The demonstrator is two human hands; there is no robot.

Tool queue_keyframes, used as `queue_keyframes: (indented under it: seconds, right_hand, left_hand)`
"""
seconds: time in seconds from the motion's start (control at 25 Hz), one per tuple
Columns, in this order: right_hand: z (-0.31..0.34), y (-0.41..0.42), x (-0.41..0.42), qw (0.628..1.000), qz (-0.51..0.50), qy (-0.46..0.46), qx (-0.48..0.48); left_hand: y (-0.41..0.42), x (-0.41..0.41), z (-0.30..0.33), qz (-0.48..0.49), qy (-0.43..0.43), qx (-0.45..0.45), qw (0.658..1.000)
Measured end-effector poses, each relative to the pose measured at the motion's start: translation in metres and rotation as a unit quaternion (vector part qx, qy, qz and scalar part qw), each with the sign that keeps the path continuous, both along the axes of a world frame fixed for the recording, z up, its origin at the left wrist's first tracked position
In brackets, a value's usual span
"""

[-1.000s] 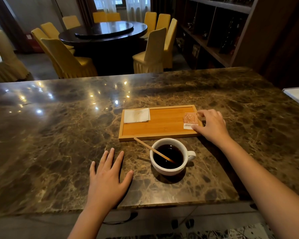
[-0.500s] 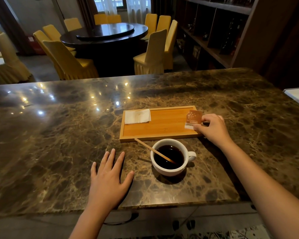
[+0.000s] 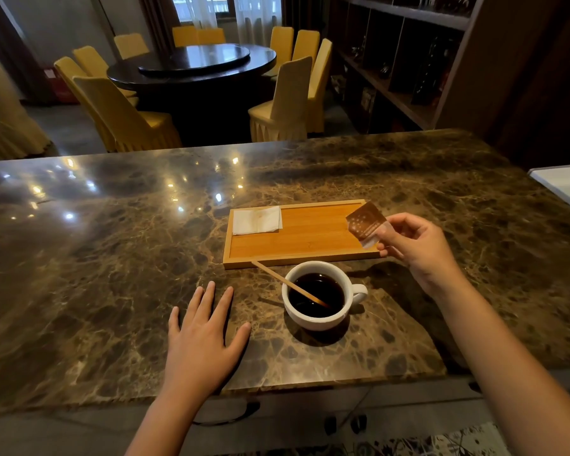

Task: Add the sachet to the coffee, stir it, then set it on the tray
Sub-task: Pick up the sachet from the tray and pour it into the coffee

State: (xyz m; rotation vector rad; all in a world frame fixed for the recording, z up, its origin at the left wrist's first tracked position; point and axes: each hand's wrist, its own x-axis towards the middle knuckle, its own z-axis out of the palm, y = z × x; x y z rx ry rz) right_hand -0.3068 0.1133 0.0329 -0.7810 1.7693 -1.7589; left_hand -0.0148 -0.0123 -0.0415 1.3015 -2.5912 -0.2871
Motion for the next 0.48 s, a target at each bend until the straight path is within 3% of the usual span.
queue_keyframes:
  seconds: [0.24, 0.48]
  right_hand:
    - [0.023, 0.005, 0.021, 0.982, 0.062, 0.175, 0.032]
    - [0.036, 0.005, 0.035, 0.926, 0.119, 0.351, 0.067]
  left_hand:
    - [0.0, 0.0, 0.0, -0.001, -0.008, -0.001, 1.0]
    - [-0.001, 0.0, -0.002, -0.002, -0.013, -0.003, 1.0]
